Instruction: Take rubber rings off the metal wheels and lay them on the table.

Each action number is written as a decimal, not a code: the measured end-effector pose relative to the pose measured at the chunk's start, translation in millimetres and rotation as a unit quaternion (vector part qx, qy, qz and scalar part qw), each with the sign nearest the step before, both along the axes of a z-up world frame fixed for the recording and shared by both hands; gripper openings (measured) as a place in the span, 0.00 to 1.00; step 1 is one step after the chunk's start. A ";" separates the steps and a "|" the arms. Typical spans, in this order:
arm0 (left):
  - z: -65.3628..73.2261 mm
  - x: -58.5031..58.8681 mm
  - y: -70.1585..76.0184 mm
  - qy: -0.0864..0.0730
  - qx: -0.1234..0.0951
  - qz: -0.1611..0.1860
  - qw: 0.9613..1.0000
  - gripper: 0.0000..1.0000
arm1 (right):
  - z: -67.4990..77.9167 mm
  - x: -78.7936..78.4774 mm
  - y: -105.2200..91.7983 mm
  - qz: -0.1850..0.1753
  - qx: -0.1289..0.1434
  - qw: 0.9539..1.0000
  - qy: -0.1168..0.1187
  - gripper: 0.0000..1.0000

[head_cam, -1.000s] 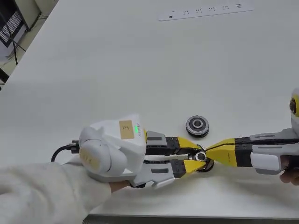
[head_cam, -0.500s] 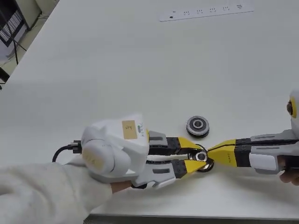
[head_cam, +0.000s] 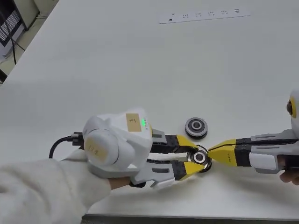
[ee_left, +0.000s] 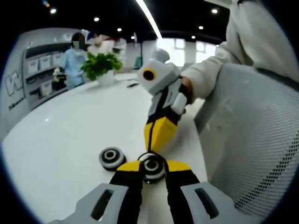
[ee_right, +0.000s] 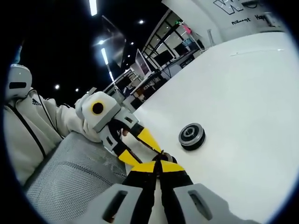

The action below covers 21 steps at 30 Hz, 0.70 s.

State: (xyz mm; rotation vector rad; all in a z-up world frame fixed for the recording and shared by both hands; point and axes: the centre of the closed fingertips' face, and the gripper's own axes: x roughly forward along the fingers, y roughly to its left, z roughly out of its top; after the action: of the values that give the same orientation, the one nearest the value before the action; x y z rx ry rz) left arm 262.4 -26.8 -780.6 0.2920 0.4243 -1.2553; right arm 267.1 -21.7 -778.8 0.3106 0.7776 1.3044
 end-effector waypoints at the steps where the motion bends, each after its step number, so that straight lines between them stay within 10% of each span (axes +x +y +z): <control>1: 4.3 -0.5 0.8 -0.002 -0.005 0.000 1.000 0.20 | 0.9 -0.7 0.2 0.002 -0.001 1.000 -0.002 0.00; 21: 58.7 -12.0 18.4 -0.022 -0.022 -0.021 0.999 0.54 | 21.0 -4.5 -6.4 0.008 -0.028 0.999 -0.032 0.00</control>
State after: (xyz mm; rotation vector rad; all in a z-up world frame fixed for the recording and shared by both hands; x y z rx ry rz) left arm 250.4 -8.5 -721.9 0.2918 0.3533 -1.2962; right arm 262.7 -28.1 -757.8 0.2172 0.7637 1.2989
